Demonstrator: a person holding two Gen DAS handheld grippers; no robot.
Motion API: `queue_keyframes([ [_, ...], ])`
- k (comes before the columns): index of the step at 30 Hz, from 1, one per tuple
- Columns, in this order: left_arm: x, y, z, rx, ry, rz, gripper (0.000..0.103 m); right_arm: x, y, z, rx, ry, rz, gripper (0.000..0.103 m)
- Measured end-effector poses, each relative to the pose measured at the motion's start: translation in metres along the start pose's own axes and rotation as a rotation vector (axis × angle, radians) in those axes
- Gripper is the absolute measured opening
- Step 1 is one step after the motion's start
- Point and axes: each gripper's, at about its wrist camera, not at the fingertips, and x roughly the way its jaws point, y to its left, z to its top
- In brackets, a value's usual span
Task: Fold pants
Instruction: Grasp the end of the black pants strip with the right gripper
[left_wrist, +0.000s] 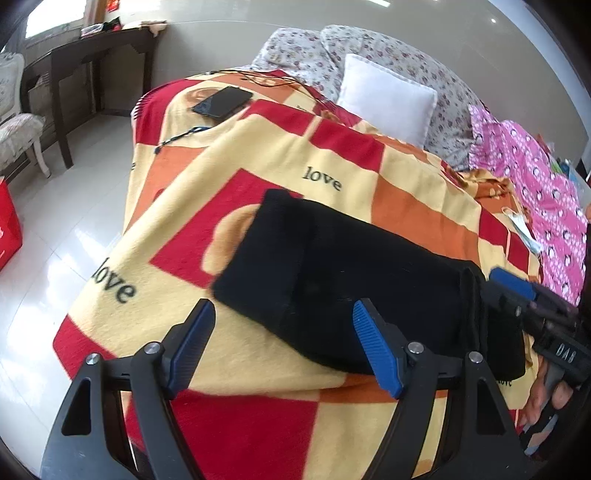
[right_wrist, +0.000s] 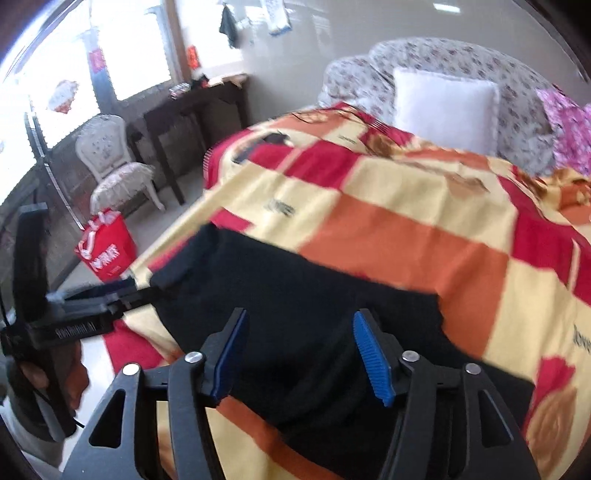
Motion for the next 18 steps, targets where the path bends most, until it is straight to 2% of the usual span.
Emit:
queue_keyframes([
  [6, 0.004, 0.025, -0.005, -0.088, 0.021, 0.022, 0.078, 0.043, 0.020, 0.028, -0.007, 0.020, 0.118, 0.062],
  [12, 0.015, 0.031, -0.010, -0.121, 0.053, 0.018, 0.078, 0.089, 0.050, 0.050, -0.060, 0.069, 0.173, 0.063],
  [18, 0.021, 0.029, -0.010, -0.134, 0.059, 0.003, 0.078, 0.116, 0.069, 0.068, -0.102, 0.088, 0.190, 0.066],
])
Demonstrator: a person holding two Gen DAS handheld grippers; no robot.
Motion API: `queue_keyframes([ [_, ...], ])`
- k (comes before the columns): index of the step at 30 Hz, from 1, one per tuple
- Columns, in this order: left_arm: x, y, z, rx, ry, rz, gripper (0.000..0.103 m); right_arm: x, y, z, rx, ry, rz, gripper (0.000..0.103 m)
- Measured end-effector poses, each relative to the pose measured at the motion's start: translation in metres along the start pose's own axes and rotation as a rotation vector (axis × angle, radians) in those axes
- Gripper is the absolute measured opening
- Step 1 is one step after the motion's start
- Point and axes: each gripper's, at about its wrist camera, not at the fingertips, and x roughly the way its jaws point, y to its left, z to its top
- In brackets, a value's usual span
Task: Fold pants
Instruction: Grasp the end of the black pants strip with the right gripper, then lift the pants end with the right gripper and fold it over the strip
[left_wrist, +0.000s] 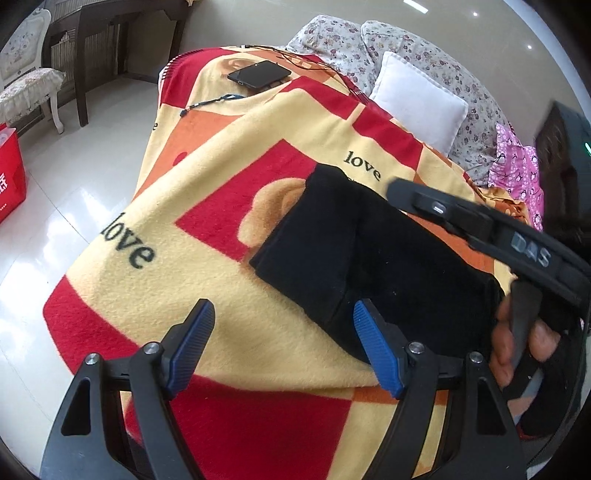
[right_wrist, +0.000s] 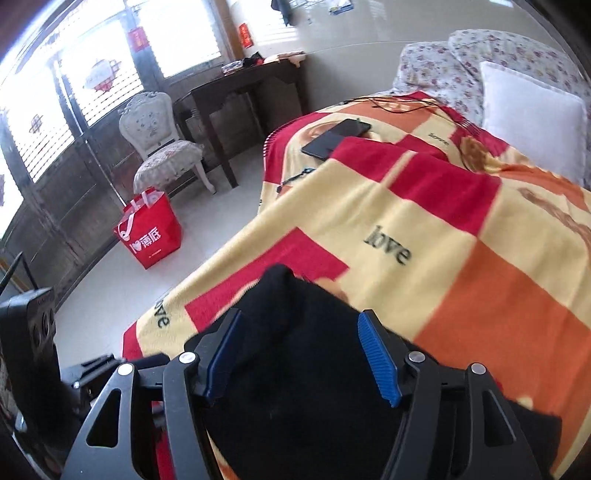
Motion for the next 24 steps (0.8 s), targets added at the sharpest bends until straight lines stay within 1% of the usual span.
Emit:
queue_keyframes([
  [4, 0.006, -0.002, 0.001, -0.002, 0.009, -0.012, 0.078, 0.023, 0.007, 0.010, -0.031, 0.037, -0.004, 0.066],
  [8, 0.011, -0.007, 0.003, 0.008, 0.011, -0.013, 0.079, 0.042, 0.013, 0.013, -0.059, 0.070, 0.005, 0.066],
  [14, 0.015, -0.009, 0.006, 0.015, 0.006, -0.008, 0.080, 0.052, 0.010, 0.018, -0.032, 0.063, 0.030, 0.066],
  [18, 0.017, -0.010, 0.006, 0.024, 0.000, -0.007, 0.083, 0.060, 0.011, 0.018, -0.040, 0.081, 0.029, 0.066],
  [24, 0.018, -0.012, 0.007, 0.027, -0.001, 0.002, 0.084, 0.065, 0.008, 0.017, -0.032, 0.099, 0.032, 0.066],
])
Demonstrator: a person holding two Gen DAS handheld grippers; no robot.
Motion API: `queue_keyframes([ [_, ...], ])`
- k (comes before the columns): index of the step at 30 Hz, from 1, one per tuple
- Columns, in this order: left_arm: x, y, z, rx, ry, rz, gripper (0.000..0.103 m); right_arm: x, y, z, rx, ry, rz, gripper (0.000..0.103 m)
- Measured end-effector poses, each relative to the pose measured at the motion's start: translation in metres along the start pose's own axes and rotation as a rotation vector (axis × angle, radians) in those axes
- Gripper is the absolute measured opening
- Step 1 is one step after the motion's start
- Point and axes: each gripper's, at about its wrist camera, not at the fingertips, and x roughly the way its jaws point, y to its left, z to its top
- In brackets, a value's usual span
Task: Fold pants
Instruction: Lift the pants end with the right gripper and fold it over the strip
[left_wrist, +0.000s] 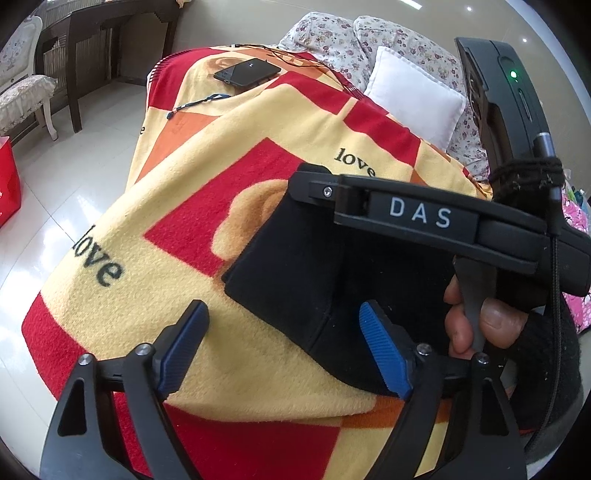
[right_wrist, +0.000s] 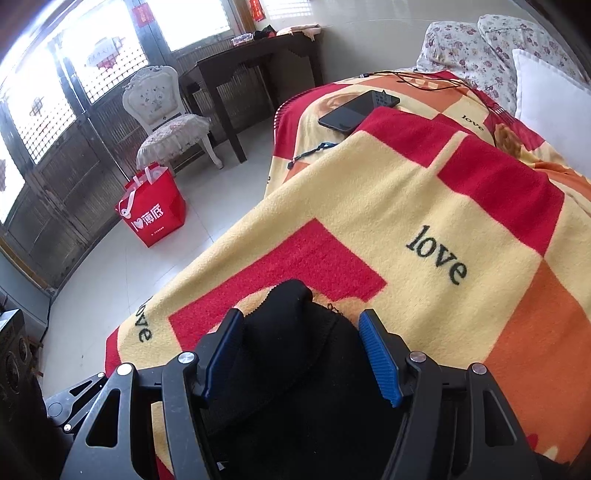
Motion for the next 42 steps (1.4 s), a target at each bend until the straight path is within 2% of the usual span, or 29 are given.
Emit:
queue_keyframes([
  [15, 0.003, -0.009, -0.005, 0.020, -0.040, 0.056, 0.086, 0.014, 0.004, 0.004, -0.044, 0.064, -0.023, 0.068],
  [27, 0.006, -0.012, -0.006, 0.045, -0.050, 0.076, 0.089, 0.019, 0.005, 0.000, -0.061, 0.070, -0.021, 0.069],
  [29, 0.007, -0.014, -0.005, 0.051, -0.053, 0.078, 0.089, 0.019, 0.004, -0.001, -0.056, 0.066, -0.023, 0.067],
  [30, 0.007, -0.014, -0.005, 0.052, -0.056, 0.075, 0.089, 0.019, 0.004, -0.001, -0.054, 0.060, -0.025, 0.063],
  [31, 0.007, -0.015, -0.005, 0.053, -0.062, 0.071, 0.087, 0.018, 0.004, -0.002, -0.054, 0.054, -0.027, 0.055],
  [32, 0.006, -0.015, -0.005, 0.054, -0.067, 0.064, 0.073, 0.017, 0.004, -0.002, -0.052, 0.046, -0.028, 0.051],
  [33, 0.005, -0.016, -0.005, 0.054, -0.069, 0.054, 0.065, 0.014, 0.003, -0.002, -0.044, 0.035, -0.021, 0.045],
  [34, 0.004, -0.017, -0.004, 0.054, -0.062, 0.037, 0.051, 0.011, 0.002, -0.002, -0.036, 0.024, -0.015, 0.039],
  [37, -0.005, -0.023, -0.001, 0.078, -0.086, 0.035, 0.032, -0.005, 0.000, -0.002, -0.005, -0.019, 0.008, 0.029],
  [39, -0.015, -0.028, 0.002, 0.097, -0.101, 0.011, 0.026, -0.021, 0.000, -0.002, 0.010, -0.058, 0.024, 0.026],
  [42, -0.039, -0.040, 0.006, 0.112, -0.152, -0.073, 0.025, -0.061, -0.003, -0.004, 0.024, -0.142, 0.033, 0.022],
])
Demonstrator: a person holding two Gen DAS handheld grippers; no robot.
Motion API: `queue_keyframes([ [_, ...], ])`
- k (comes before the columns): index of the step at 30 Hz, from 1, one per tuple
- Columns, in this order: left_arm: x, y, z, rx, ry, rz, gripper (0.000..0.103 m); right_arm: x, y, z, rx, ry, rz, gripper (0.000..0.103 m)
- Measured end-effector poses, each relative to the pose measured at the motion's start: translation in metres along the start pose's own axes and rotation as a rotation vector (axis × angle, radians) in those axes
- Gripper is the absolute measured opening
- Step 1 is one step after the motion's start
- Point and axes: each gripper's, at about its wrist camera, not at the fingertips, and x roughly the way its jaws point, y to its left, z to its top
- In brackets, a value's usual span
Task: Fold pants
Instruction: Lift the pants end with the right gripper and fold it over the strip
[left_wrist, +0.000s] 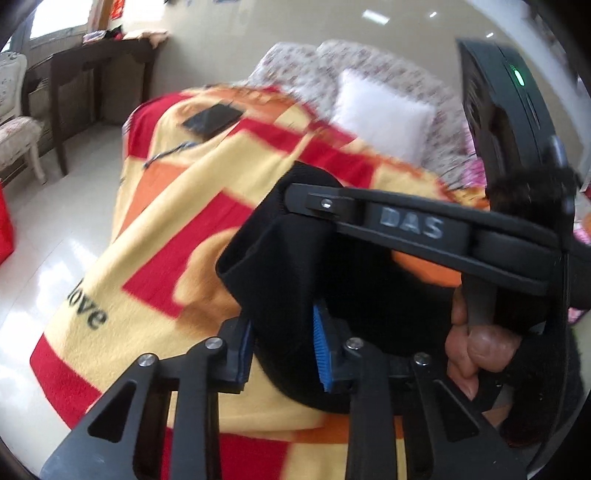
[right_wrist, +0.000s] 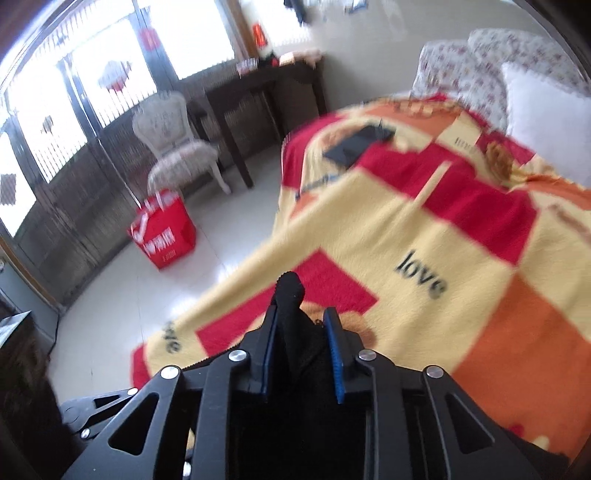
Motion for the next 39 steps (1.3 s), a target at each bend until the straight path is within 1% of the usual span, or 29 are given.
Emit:
queue_keyframes([
  [2, -0.017, -0.015, 0.004, 0.025, -0.035, -0.076, 0.025, -0.030, -0.006, 0.002, 0.017, -0.054, -0.002, 0.020],
  [3, -0.022, -0.021, 0.004, 0.035, -0.041, -0.112, 0.025, -0.050, -0.012, 0.002, 0.033, -0.090, -0.002, 0.012],
  [4, -0.030, -0.032, 0.004, 0.051, -0.053, -0.172, 0.025, -0.069, -0.018, 0.000, 0.052, -0.122, -0.008, 0.012],
  [6, -0.038, -0.051, 0.001, 0.098, -0.070, -0.237, 0.025, -0.099, -0.031, -0.006, 0.085, -0.167, -0.022, 0.012],
  [8, -0.040, -0.077, -0.008, 0.177, -0.057, -0.297, 0.025, -0.124, -0.045, -0.018, 0.122, -0.200, -0.052, 0.012],
  [10, -0.030, -0.100, -0.020, 0.240, -0.015, -0.348, 0.025, -0.145, -0.066, -0.039, 0.177, -0.217, -0.092, 0.012],
  [12, -0.017, -0.115, -0.031, 0.281, 0.033, -0.382, 0.025, -0.158, -0.087, -0.062, 0.246, -0.211, -0.134, 0.012],
  [14, -0.001, -0.128, -0.043, 0.315, 0.113, -0.440, 0.025, -0.165, -0.104, -0.082, 0.302, -0.194, -0.166, 0.012],
  [15, 0.004, -0.133, -0.049, 0.336, 0.154, -0.462, 0.026, -0.169, -0.115, -0.095, 0.350, -0.194, -0.192, 0.016],
  [16, 0.005, -0.138, -0.053, 0.366, 0.192, -0.474, 0.030, -0.173, -0.123, -0.104, 0.388, -0.200, -0.211, 0.017],
  [17, 0.003, -0.140, -0.053, 0.387, 0.199, -0.473, 0.034, -0.178, -0.131, -0.112, 0.424, -0.202, -0.223, 0.020],
  [18, -0.003, -0.140, -0.053, 0.403, 0.190, -0.472, 0.036, -0.183, -0.137, -0.120, 0.460, -0.204, -0.230, 0.029],
  [19, -0.013, -0.138, -0.051, 0.418, 0.175, -0.481, 0.041, -0.187, -0.140, -0.126, 0.477, -0.214, -0.227, 0.042],
  [20, -0.022, -0.133, -0.046, 0.428, 0.157, -0.493, 0.049, -0.191, -0.141, -0.130, 0.488, -0.229, -0.216, 0.047],
  [21, -0.028, -0.128, -0.039, 0.429, 0.139, -0.489, 0.054, -0.195, -0.140, -0.134, 0.498, -0.244, -0.199, 0.057],
  [22, -0.036, -0.118, -0.030, 0.422, 0.111, -0.472, 0.061, -0.197, -0.139, -0.137, 0.510, -0.258, -0.175, 0.063],
  [23, -0.040, -0.110, -0.024, 0.409, 0.086, -0.455, 0.065, -0.199, -0.138, -0.139, 0.517, -0.266, -0.155, 0.064],
  [24, -0.043, -0.101, -0.017, 0.386, 0.065, -0.431, 0.067, -0.199, -0.135, -0.138, 0.524, -0.278, -0.122, 0.067],
  [25, -0.040, -0.092, -0.008, 0.365, 0.054, -0.403, 0.068, -0.198, -0.133, -0.137, 0.530, -0.288, -0.090, 0.071],
  [27, -0.030, -0.076, 0.000, 0.327, 0.040, -0.331, 0.069, -0.188, -0.127, -0.134, 0.538, -0.286, -0.027, 0.078],
  [30, -0.008, -0.053, 0.000, 0.258, 0.079, -0.246, 0.069, -0.163, -0.111, -0.127, 0.516, -0.229, -0.023, 0.078],
  [31, 0.000, -0.046, -0.001, 0.231, 0.094, -0.235, 0.069, -0.149, -0.105, -0.123, 0.493, -0.192, -0.029, 0.076],
  [32, 0.007, -0.040, -0.003, 0.205, 0.112, -0.229, 0.069, -0.141, -0.101, -0.123, 0.477, -0.171, -0.032, 0.072],
  [33, 0.011, -0.038, -0.006, 0.187, 0.124, -0.223, 0.069, -0.131, -0.096, -0.120, 0.447, -0.143, -0.039, 0.048],
  [34, 0.015, -0.037, -0.007, 0.172, 0.131, -0.217, 0.069, -0.126, -0.091, -0.119, 0.420, -0.138, -0.073, 0.009],
  [35, 0.016, -0.038, -0.006, 0.162, 0.133, -0.217, 0.069, -0.124, -0.088, -0.118, 0.401, -0.138, -0.098, 0.010],
  [36, 0.016, -0.043, -0.004, 0.162, 0.126, -0.222, 0.069, -0.125, -0.086, -0.117, 0.394, -0.144, -0.078, 0.010],
  [37, 0.012, -0.044, -0.005, 0.166, 0.115, -0.225, 0.069, -0.132, -0.082, -0.116, 0.378, -0.153, -0.076, 0.010],
  [39, 0.009, -0.054, -0.001, 0.183, 0.091, -0.228, 0.069, -0.154, -0.075, -0.115, 0.337, -0.188, -0.100, 0.010],
])
